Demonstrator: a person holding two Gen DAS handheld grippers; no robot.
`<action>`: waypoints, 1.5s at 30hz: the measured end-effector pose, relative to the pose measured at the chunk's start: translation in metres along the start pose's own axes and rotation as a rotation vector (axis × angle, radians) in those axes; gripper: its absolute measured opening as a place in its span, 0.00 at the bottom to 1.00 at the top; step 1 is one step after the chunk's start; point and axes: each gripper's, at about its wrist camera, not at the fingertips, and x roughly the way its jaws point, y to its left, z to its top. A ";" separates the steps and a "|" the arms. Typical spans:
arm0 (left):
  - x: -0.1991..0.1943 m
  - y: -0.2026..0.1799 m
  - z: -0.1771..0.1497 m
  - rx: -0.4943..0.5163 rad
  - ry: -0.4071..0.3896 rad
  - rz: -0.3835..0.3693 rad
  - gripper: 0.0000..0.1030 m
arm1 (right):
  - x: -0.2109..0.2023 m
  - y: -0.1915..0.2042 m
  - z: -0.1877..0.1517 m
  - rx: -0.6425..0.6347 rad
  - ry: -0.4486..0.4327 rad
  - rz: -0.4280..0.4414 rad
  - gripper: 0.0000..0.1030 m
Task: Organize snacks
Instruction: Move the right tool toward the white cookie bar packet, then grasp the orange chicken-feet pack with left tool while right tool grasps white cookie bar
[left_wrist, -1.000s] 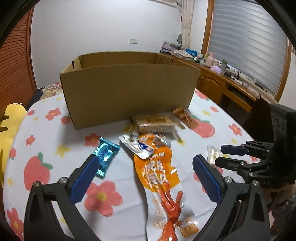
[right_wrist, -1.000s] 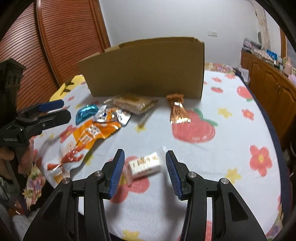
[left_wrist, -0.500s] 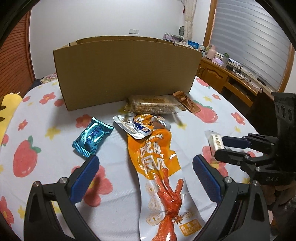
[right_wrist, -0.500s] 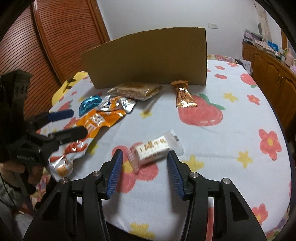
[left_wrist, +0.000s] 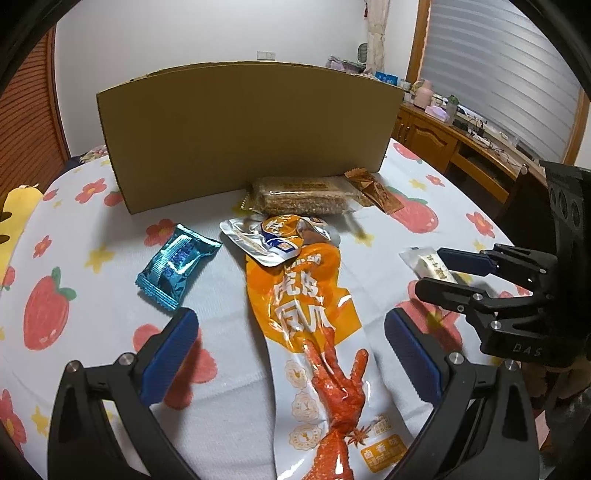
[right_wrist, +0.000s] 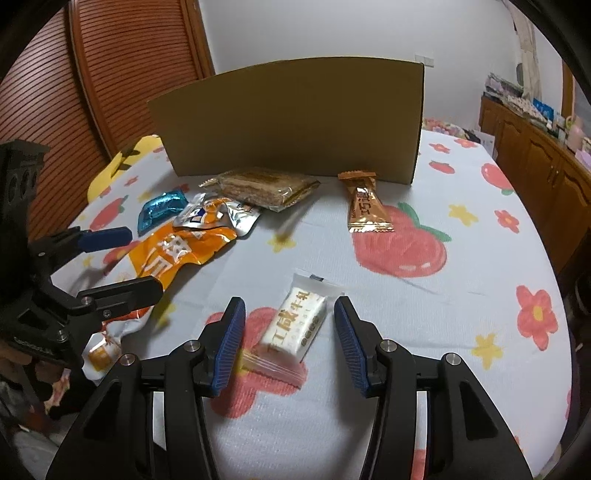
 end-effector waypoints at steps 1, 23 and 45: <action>0.000 -0.001 0.000 0.004 0.003 0.001 0.98 | 0.000 0.001 -0.001 -0.007 -0.002 -0.008 0.45; -0.001 -0.003 0.000 0.042 0.147 -0.010 0.47 | -0.005 -0.002 -0.008 0.000 -0.030 -0.026 0.35; -0.033 0.003 -0.010 0.049 0.027 -0.017 0.46 | -0.016 -0.011 -0.019 0.033 -0.073 0.014 0.20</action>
